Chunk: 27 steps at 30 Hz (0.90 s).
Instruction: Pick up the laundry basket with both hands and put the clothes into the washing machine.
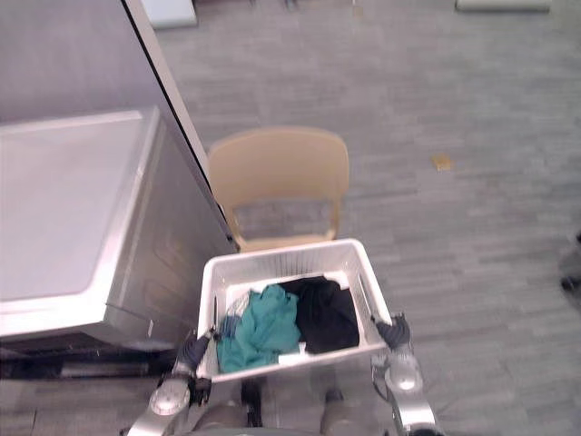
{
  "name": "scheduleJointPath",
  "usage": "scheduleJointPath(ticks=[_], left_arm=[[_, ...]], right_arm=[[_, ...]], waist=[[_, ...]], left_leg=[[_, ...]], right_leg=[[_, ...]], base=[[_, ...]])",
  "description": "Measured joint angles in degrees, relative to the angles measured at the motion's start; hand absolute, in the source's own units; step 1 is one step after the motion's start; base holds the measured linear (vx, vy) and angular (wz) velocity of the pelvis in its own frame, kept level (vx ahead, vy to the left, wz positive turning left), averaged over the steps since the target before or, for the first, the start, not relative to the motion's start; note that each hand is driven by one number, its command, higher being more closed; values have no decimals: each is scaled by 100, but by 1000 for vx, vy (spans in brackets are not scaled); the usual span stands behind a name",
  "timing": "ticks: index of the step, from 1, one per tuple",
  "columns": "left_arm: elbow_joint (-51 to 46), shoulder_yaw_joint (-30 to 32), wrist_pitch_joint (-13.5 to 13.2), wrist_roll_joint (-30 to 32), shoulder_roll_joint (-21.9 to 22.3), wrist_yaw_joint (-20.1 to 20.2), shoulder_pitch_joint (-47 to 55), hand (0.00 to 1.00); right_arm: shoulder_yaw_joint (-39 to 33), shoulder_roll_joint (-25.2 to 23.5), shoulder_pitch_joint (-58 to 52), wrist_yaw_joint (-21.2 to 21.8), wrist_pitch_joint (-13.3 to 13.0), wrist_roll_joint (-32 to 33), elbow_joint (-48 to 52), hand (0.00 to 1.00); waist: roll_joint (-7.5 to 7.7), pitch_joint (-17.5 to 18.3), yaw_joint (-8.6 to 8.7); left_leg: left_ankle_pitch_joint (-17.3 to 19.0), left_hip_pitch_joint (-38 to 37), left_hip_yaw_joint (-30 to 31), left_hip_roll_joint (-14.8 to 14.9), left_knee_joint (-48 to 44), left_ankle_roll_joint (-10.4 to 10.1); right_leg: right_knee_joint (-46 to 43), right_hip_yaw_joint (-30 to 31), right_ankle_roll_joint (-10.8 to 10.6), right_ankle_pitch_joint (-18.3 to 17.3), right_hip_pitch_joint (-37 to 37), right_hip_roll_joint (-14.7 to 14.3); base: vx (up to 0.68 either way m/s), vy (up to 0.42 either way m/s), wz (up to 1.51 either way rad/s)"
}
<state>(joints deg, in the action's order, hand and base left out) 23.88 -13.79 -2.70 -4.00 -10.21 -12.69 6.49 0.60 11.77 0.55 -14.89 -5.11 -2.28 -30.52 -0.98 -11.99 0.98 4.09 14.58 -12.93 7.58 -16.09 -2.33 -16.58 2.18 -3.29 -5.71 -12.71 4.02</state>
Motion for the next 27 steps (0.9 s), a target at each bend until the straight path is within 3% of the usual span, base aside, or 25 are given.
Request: scheduleJointPath(ticks=[2, 7, 8, 9, 10, 13, 18, 21, 27], left_arm=[[162, 62, 10, 1, -17, -39, -609, 100], [207, 95, 44, 12, -10, -219, -982, 100], [205, 99, 45, 14, -11, -257, -1007, 0], [194, 104, 45, 12, -9, -269, -1024, 0], [185, 146, 46, 14, 47, -344, -1025, 0], [159, 295, 48, 23, 49, -470, -1240, 0], [132, 331, 46, 91, 51, -746, -1471, 0], [82, 331, 37, 136, 52, -762, -1534, 0], [-88, 410, 27, 134, 55, -770, -1513, 0]], right_arm=[[0, 113, 563, -26, 3, 18, -191, 100], [41, 157, 828, -158, 25, 125, -204, 100], [55, 148, 820, -177, 23, 171, -153, 100], [55, 157, 809, -191, 23, 179, -100, 100], [56, 161, 738, -257, 28, 192, 102, 0], [49, 32, 768, -334, 31, 267, 140, 0], [51, -37, 766, -419, 70, 298, 272, 0], [51, -37, 777, -513, 70, 298, 289, 0], [37, -39, 732, -543, 70, 354, 553, 0]], waist=[[2, -204, -14], [-77, -547, -40], [-29, -567, -45], [-14, -578, -46], [-154, -569, -207], [1, -670, -182], [0, -672, -260], [1, -671, -348], [5, -669, -347]], left_leg=[[88, 894, -21, 129, -635, 61], [313, 1490, 11, 210, -1220, 111], [296, 1506, -102, 160, -1184, 130], [356, 1606, -179, 164, -1466, 121], [1077, 1576, -125, 389, -1992, 197], [1071, 1754, -141, 344, -2059, 181], [1071, 1885, -142, 355, -2133, 181], [1054, 1882, -139, 383, -2134, 152], [1027, 1867, -120, 425, -2176, 181]], right_leg=[[-435, -27, -75, -88, -833, -26], [-1072, -76, -86, -328, -1424, 24], [-1011, -103, -77, -325, -1495, 136], [-1004, -173, -70, -311, -1538, 238], [-1222, -372, -79, -293, -1701, 156], [-1367, -422, -103, -258, -1899, 247], [-1442, -515, -106, -256, -1974, 320], [-1466, -538, -116, -269, -1973, 321], [-1574, -633, -129, -362, -1961, 333]], base=[[-356, 2, -18], [-261, 41, 3], [-165, 86, 20], [-142, 161, -14], [-102, 153, -17], [-85, 17, 10], [2, 1, 11], [72, -21, -1], [113, -33, 3]])
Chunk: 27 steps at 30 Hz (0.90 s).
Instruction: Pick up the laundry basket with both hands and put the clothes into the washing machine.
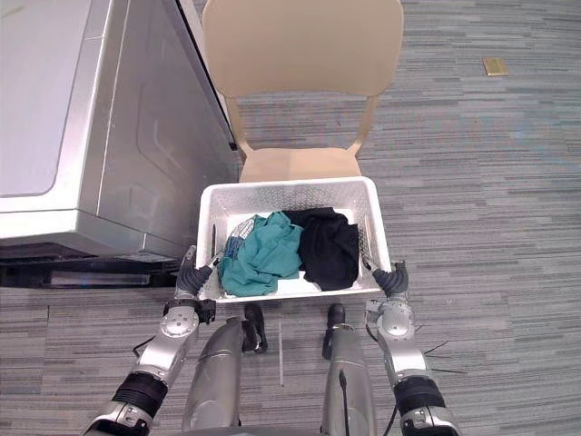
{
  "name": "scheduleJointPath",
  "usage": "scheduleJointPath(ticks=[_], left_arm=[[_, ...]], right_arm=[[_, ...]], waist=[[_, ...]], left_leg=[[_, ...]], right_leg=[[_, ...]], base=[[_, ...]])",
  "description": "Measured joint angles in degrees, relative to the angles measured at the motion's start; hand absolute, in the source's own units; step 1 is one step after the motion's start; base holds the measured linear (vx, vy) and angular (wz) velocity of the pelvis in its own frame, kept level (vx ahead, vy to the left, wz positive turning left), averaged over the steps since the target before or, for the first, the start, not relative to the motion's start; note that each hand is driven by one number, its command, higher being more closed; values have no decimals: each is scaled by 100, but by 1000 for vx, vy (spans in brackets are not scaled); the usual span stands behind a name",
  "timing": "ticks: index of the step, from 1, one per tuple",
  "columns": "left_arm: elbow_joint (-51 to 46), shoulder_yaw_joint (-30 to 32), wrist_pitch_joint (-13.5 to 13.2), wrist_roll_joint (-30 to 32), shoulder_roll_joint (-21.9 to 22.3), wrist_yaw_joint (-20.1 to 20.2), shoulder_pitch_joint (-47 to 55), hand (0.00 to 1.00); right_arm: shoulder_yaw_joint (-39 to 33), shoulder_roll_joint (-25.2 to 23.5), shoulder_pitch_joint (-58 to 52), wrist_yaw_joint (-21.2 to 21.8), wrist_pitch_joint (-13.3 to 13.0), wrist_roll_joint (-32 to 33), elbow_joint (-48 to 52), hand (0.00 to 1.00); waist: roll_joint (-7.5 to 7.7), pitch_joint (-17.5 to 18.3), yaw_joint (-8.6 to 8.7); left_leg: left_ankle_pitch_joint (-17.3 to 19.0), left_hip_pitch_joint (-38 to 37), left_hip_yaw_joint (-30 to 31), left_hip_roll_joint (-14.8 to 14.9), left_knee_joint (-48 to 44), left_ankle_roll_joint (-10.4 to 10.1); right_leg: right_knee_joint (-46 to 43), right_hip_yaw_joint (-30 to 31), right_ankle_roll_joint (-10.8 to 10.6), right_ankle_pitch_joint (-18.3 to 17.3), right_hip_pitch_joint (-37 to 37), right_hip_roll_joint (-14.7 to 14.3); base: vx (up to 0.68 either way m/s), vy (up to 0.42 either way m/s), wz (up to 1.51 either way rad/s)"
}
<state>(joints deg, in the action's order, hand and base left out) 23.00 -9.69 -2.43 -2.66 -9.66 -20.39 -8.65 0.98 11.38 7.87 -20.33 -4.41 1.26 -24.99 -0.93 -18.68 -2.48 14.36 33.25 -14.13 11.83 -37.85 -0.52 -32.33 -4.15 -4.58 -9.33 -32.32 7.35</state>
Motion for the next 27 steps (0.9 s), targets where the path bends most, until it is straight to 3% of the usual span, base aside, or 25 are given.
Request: scheduleJointPath(ticks=[7, 17, 22, 24, 27], left_arm=[[-240, 138, -128, -12, 24, 30, 77, 0], [-217, 545, -233, -206, 172, 431, 597, 0], [-217, 555, -326, -367, 177, 585, 871, 0], [-245, 546, -511, -456, 248, 662, 916, 0], [-318, 538, -659, -570, 353, 684, 880, 0]], right_arm=[[-120, -164, -252, -2, 0, 37, 259, 0], [-562, -364, -529, 174, -48, 111, 430, 0], [-571, -374, -634, 361, -202, 388, 595, 0], [-572, -407, -623, 436, -410, 658, 714, 0], [-566, -425, -577, 452, -470, 793, 851, 0]], waist=[[3, 1, 3], [68, 10, 11], [97, 17, 10], [108, 23, -18], [108, 23, -18]], left_leg=[[12, -105, -1, -4, 0, -16], [80, -294, -14, 19, -19, -51], [101, -390, -37, 22, -20, -49], [101, -396, -44, 22, -20, -49], [101, -403, -58, 21, -19, -50]], right_leg=[[-157, -65, 43, -140, 52, 50], [-184, -66, 44, -207, 230, 44], [-188, -49, 50, -219, 311, 44], [-201, -48, 50, -220, 312, 50], [-204, -38, 50, -220, 311, 54]], base=[[53, -30, 4], [3, 0, 0], [10, -2, -1], [0, 0, 0], [0, 0, 0]])
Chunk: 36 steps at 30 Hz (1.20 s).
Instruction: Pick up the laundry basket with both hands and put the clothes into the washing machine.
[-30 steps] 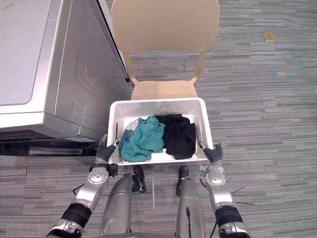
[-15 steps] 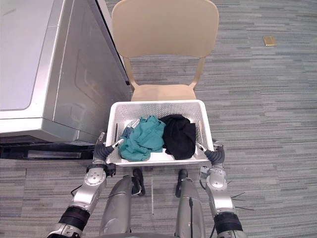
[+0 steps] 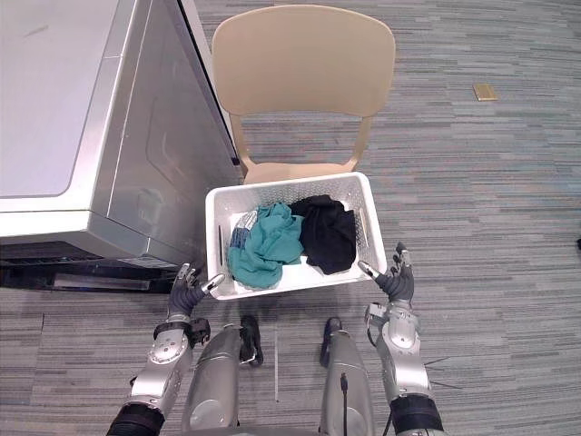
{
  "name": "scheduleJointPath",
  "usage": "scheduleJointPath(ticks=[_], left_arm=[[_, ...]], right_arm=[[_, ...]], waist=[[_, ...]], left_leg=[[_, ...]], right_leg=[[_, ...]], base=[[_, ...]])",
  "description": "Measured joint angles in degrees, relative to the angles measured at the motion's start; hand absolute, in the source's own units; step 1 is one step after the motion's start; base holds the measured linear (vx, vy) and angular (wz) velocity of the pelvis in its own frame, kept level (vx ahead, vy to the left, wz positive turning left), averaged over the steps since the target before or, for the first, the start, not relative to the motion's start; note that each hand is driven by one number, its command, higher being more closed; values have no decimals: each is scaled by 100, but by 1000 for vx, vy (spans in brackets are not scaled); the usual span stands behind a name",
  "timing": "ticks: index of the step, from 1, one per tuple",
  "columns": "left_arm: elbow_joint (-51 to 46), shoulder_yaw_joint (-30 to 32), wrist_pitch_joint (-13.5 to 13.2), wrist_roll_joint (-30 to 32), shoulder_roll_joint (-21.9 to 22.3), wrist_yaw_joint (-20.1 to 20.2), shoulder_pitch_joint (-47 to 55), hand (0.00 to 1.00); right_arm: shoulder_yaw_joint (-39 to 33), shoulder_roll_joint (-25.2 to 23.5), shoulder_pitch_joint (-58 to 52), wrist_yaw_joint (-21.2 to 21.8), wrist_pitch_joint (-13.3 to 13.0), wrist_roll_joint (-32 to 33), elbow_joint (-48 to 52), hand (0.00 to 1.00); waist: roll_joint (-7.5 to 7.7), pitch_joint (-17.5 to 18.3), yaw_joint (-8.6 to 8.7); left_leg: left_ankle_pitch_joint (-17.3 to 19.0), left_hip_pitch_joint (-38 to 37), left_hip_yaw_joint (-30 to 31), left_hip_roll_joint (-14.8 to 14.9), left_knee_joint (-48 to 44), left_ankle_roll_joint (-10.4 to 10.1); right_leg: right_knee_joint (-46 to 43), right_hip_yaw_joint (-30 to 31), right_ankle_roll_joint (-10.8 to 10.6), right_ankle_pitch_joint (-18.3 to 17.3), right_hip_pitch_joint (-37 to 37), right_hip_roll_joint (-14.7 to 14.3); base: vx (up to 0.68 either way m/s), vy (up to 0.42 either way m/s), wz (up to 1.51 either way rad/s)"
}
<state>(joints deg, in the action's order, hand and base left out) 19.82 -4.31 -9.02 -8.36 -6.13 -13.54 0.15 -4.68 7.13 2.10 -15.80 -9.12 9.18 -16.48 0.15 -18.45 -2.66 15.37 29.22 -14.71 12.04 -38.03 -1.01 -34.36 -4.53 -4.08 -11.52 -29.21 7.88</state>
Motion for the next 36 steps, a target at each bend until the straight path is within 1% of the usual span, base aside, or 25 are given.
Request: scheduleJointPath(ticks=[1, 6, 12, 16, 18, 19, 21, 23, 25, 26, 27, 29, 30, 32, 33, 35, 36], left_arm=[[-5, -2, -45, -3, 47, 16, -18, 0], [-22, -27, -45, 10, 170, 78, -129, 0], [-367, -16, -29, 411, 262, -166, -72, 0], [-893, 45, -41, 600, 252, -197, 143, 0], [-1052, 58, -47, 637, 248, -163, 390, 0], [-1080, 64, -58, 635, 247, -149, 471, 0], [-1089, 210, -136, 622, 246, -97, 910, 0], [-1035, 264, -152, 573, 215, -6, 1227, 0], [-740, 262, -164, 552, 116, 86, 1390, 0], [-414, 264, -165, 550, 73, 130, 1449, 0], [-227, 270, -163, 548, 59, 152, 1460, 0], [522, 288, -157, 479, 24, 287, 1418, 0], [694, 302, -156, 450, 25, 335, 1406, 0], [1394, 554, -141, 450, 21, 393, 1328, 0], [1553, 655, -137, 450, 15, 426, 1305, 0], [2064, 923, -120, 453, -2, 473, 1190, 0], [2185, 958, -116, 454, -18, 473, 1187, 0]], right_arm=[[-3, -1, -5, 14, -63, 46, -2, 0], [-1, -79, -26, 81, -72, 112, -2, 0], [12, -232, -29, 34, -103, 105, 41, 0], [9, -224, -225, -44, -172, -44, 632, 0], [11, -207, -442, -15, -185, -111, 930, 0], [8, -200, -527, -2, -185, -151, 991, 0], [8, -177, -909, 157, -185, -312, 1128, 0], [3, -131, -1177, 254, -183, -421, 1112, 0], [4, -95, -1383, 366, -186, -530, 1045, 0], [8, -94, -1450, 425, -201, -546, 819, 0], [7, -91, -1460, 474, -201, -563, 646, 0], [49, 4, -1454, 616, -187, -715, -202, 0], [76, 46, -1447, 634, -182, -743, -414, 0], [161, 141, -1294, 844, -160, -785, -1271, 0], [176, 146, -1248, 873, -157, -786, -1477, 0], [178, 174, -1112, 1001, -150, -811, -2198, 0], [171, 182, -1071, 1032, -146, -811, -2436, 0]], waist=[[0, 0, 1], [0, 0, 12], [0, 0, -5], [0, 0, -22], [3, 11, -14], [8, 25, -13], [80, 189, -9], [103, 305, -21], [111, 378, -20], [108, 526, 8], [107, 603, 15], [65, 799, 34], [46, 837, 33], [-14, 961, 37], [-12, 971, 42], [-30, 993, 53], [-41, 1000, 51]], left_leg=[[0, -1, -6, 0, 2, 0], [-2, -1, -16, 0, 38, 0], [-2, 1, -6, -16, 98, -6], [29, -77, 72, -35, 36, -50], [100, -277, 187, -56, 19, -106], [117, -332, 214, -58, 27, -127], [138, -530, 262, -101, 167, -156], [121, -726, 274, -121, 315, -184], [80, -1012, 271, -188, 554, -237], [39, -1143, 286, -217, 723, -246], [13, -1210, 301, -230, 812, -255], [-100, -1543, 345, -304, 1188, -293], [-126, -1622, 346, -309, 1282, -307], [-315, -1898, 325, -341, 1703, -318], [-387, -1975, 324, -367, 1825, -311], [-605, -2260, 320, -450, 2251, -323], [-658, -2365, 319, -491, 2382, -324]], right_leg=[[0, 4, 0, 0, -1, 1], [25, 5, 0, 0, -10, -1], [26, -16, 25, -34, -10, 11], [-114, -76, 38, -203, 97, 47], [-180, -201, 66, -394, 354, 92], [-183, -238, 75, -432, 419, 96], [-161, -322, 85, -560, 613, 129], [-43, -363, 78, -584, 816, 122], [125, -377, 77, -584, 1080, 129], [284, -410, 58, -572, 1215, 128], [375, -432, 46, -562, 1292, 127], [813, -520, -3, -452, 1691, 94], [939, -533, -5, -407, 1782, 77], [1466, -574, -19, -165, 2110, 11], [1593, -582, -24, -107, 2185, 7], [1998, -610, -28, 101, 2473, -4], [2116, -617, -27, 169, 2568, -15]], base=[[0, 0, 0], [42, -15, -1], [58, -18, 2], [69, -30, 13], [86, -59, 24], [126, -89, 25], [158, -95, 19], [159, -63, 9], [145, -44, 5], [115, -29, 5], [154, -33, 14], [147, -15, 11], [127, 0, 2], [138, 0, -1], [124, 7, 2], [71, 5, 3], [36, 12, 2]])
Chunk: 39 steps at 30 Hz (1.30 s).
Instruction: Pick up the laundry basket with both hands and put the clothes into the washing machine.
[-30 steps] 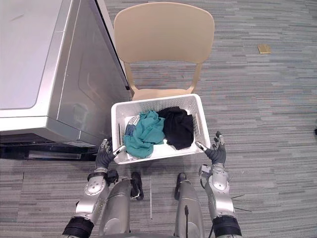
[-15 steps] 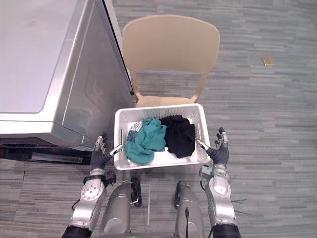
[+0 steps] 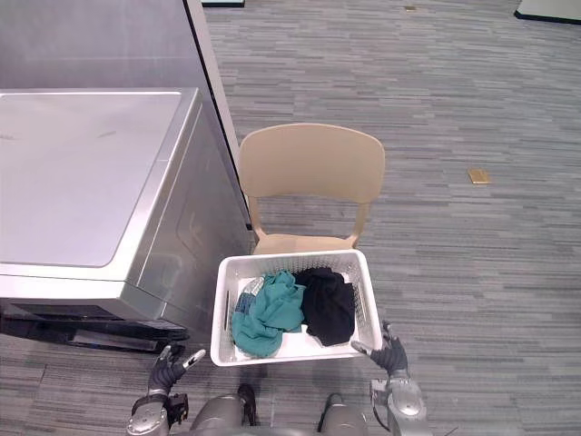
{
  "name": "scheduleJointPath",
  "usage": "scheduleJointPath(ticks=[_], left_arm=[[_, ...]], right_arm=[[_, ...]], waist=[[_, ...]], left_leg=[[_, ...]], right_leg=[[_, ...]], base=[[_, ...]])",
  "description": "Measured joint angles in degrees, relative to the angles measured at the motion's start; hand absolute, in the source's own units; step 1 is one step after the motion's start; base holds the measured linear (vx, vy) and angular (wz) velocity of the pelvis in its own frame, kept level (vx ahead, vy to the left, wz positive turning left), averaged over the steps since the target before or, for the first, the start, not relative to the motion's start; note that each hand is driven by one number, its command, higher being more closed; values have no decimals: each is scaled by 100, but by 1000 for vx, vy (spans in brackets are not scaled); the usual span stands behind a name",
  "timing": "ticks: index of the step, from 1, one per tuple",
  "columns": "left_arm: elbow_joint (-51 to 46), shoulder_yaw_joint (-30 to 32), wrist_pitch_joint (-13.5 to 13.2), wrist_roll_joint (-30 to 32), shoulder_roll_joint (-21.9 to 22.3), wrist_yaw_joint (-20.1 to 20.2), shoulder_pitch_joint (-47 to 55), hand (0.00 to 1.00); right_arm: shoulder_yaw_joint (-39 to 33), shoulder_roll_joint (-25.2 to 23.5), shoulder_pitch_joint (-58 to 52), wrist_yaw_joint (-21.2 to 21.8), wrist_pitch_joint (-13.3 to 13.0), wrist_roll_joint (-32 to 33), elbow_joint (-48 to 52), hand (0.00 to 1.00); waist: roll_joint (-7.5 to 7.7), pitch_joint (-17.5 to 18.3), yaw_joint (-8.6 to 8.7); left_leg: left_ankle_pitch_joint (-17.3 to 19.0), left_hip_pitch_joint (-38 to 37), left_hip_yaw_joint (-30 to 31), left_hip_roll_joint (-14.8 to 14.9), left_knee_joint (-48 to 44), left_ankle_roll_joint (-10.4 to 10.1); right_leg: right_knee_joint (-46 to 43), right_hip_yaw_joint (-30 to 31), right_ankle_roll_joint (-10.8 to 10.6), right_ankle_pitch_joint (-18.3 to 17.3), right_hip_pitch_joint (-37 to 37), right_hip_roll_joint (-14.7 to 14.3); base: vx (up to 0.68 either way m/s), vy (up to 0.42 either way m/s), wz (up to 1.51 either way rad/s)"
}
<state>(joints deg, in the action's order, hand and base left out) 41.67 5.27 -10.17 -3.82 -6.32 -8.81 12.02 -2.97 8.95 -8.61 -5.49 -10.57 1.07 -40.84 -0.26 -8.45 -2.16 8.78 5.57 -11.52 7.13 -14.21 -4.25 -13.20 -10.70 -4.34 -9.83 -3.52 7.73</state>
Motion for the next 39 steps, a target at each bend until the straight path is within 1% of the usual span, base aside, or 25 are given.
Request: scheduleJointPath(ticks=[2, 3, 10, 13, 17, 22, 24, 26, 28, 29, 30, 31, 32, 33, 34, 35, 36, 37, 38, 39], left_arm=[[239, 0, 39, 6, -52, 7, -5, 0], [964, 213, 101, 228, -113, 116, -83, 0], [964, 174, 102, 227, -96, 112, -90, 0], [965, 94, 120, 226, -10, 112, -143, 0], [970, -351, 128, 224, 66, 105, -300, 0], [1076, -507, 162, 208, 160, 90, -451, 0], [1077, -503, 160, 173, 148, 52, -458, 0], [1075, -495, 158, 156, 117, -25, -580, 0], [1075, -497, 161, 100, 118, -40, -645, 0], [1076, -505, 168, 66, 121, -51, -624, 0], [1074, -518, 179, 35, 119, -68, -609, 0], [1072, -552, 204, -21, 120, -133, -648, 0], [1087, -565, 225, -27, 125, -136, -644, 0], [1090, -566, 238, -25, 160, -141, -633, 0], [1092, -568, 235, -25, 168, -144, -642, 0], [1110, -575, 234, -25, 173, -146, -657, 0], [1123, -583, 226, -25, 175, -172, -750, 0], [1141, -624, 224, -25, 180, -199, -853, 0], [1144, -732, 218, -23, 141, -250, -941, 0], [1196, -783, 225, -14, 35, -269, -971, 0]], right_arm=[[-55, 7, 74, 59, 41, 2, -436, 0], [-300, 52, 249, 64, 211, -110, -1074, 0], [-301, 47, 257, 56, 209, -89, -1104, 0], [-321, 20, 218, 33, 211, 72, -1225, 0], [-451, -128, 136, -110, 211, 357, -1237, 0], [-452, -247, 141, -325, 211, 511, -1222, 0], [-453, -295, 145, -379, 210, 506, -1166, 0], [-452, -371, 262, -455, 208, 496, -1122, 0], [-453, -369, 343, -460, 208, 474, -956, 0], [-454, -361, 476, -498, 214, 429, -877, 0], [-455, -363, 506, -563, 229, 391, -825, 0], [-536, -417, 462, -652, 234, 332, -672, 0], [-587, -431, 455, -698, 231, 268, -642, 0], [-619, -405, 293, -722, 236, 254, -343, 0], [-644, -397, 233, -753, 236, 230, -245, 0], [-694, -393, 150, -820, 236, 213, -177, 0], [-747, -394, 51, -857, 236, 197, -148, 0], [-801, -405, -44, -875, 238, 154, -119, 0], [-841, -447, -112, -897, 253, 148, -103, 0], [-821, -731, -304, -902, 338, 102, -60, 0]], waist=[[-2, 45, 1], [157, 312, 176], [153, 313, 202], [151, 313, 233], [138, 312, 329], [129, 296, 336], [144, 280, 333], [177, 83, 318], [117, -87, 262], [63, -133, 257], [60, -135, 270], [113, -158, 305], [141, -187, 333], [150, -180, 390], [125, -170, 466], [77, -141, 549], [10, -103, 648], [-61, -64, 688], [-41, -65, 692], [179, -17, 645]], left_leg=[[-119, -190, 0, -21, 233, 2], [-583, -821, 416, -521, 1381, 180], [-585, -851, 415, -514, 1410, 180], [-598, -972, 412, -514, 1475, 181], [-817, -1213, 441, -513, 1847, 153], [-889, -1249, 536, -508, 1929, 142], [-889, -1074, 682, -524, 1820, 142], [-888, -666, 995, -556, 1421, 141], [-891, -290, 1165, -537, 1139, 136], [-981, -43, 1240, -508, 1002, 83], [-1103, 81, 1270, -528, 963, 46], [-1310, 65, 1181, -548, 1212, -48], [-1080, 95, 753, -478, 847, 144], [-564, 29, 11, -206, 54, 269], [-436, -35, -227, -62, -106, 181], [-330, -135, -585, 178, -208, 88], [-264, -246, -1018, 463, -156, 49], [-184, -304, -1206, 532, -6, -69], [-111, -337, -1392, 460, 143, -82], [-268, -397, -1333, 156, 443, -16]], right_leg=[[205, -9, 1, 117, 179, -10], [837, 274, -148, 331, 525, 63], [840, 272, -147, 331, 541, 57], [868, 264, -147, 331, 645, 55], [990, 135, -143, 372, 826, 32], [1057, 69, -133, 420, 931, 13], [1055, -68, -133, 419, 927, 34], [1027, -408, -131, 418, 876, 69], [877, -607, -104, 402, 681, 59], [701, -709, -51, 367, 500, 63], [624, -791, -24, 351, 417, 99], [654, -1030, 22, 361, 380, 280], [618, -1166, 27, 359, 376, 358], [491, -1402, 21, 362, 469, 483], [485, -1504, -3, 377, 523, 512], [474, -1661, -45, 401, 556, 549], [457, -1841, -111, 440, 580, 568], [458, -1957, -194, 489, 572, 565], [497, -2038, -272, 539, 586, 611], [667, -2070, -349, 718, 608, 732]], base=[[17, 8, 1], [0, 0, 0], [0, 0, 0], [0, 0, 0], [-25, -15, 11], [-28, -21, 9], [-53, -17, 40], [-73, -28, 84], [-103, -27, 68], [-174, -40, 58], [-164, -8, 69], [-129, 11, 70], [-31, 26, 87], [25, 21, 70], [39, 53, 76], [-24, 149, 80], [-60, 250, 92], [-64, 281, 82], [-113, 362, 55], [-93, 326, 44]])
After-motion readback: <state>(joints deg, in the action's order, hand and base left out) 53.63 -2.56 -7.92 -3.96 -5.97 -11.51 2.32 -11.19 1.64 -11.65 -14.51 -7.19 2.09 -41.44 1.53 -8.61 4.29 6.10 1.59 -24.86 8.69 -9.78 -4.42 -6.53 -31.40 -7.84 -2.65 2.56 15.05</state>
